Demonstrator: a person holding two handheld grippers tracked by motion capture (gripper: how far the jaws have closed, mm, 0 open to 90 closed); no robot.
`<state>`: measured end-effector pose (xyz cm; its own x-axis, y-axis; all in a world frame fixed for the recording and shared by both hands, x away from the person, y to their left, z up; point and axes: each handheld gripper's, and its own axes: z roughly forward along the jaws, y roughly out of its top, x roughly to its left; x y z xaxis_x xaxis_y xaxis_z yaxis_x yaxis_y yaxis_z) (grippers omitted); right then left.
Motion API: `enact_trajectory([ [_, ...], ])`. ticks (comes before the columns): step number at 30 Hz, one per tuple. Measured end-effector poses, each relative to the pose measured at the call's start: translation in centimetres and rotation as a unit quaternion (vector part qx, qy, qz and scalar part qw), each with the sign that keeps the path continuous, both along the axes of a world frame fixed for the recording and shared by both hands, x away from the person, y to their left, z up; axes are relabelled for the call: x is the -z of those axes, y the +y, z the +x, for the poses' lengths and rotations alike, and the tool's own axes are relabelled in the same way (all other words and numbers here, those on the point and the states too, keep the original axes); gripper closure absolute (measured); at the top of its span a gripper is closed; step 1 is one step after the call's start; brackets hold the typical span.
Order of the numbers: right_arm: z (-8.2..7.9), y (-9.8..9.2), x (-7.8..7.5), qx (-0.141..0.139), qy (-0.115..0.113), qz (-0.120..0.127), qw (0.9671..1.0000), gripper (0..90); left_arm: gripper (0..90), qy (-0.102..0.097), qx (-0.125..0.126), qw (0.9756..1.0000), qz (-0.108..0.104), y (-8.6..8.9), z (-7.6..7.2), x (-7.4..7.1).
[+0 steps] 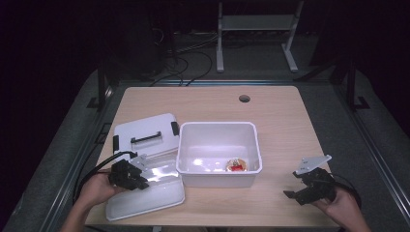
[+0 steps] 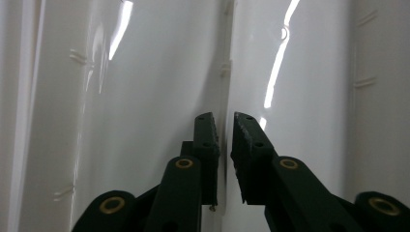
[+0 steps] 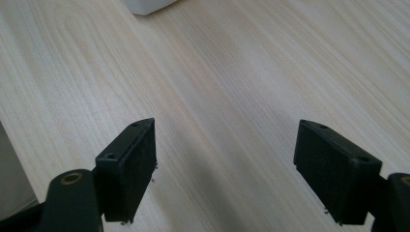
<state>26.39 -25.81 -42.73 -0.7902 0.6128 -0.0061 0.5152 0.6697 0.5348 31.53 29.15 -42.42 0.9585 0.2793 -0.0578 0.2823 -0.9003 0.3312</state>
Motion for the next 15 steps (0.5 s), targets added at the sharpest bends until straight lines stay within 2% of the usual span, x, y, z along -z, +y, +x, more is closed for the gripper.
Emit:
enact_trajectory([
  [5, -0.06, -0.10, 0.04, 0.004, 0.000, 0.001, 1.0000, 22.3, 88.1, 0.000, 0.007, 0.9999, 0.008, -0.22, 0.01, 0.01],
  [15, -0.07, 0.00, 0.35, 0.004, 0.001, 0.005, 1.0000, 20.7, 89.1, 0.006, 0.012, 0.9999, 0.009, -0.23, -0.21, -0.24],
])
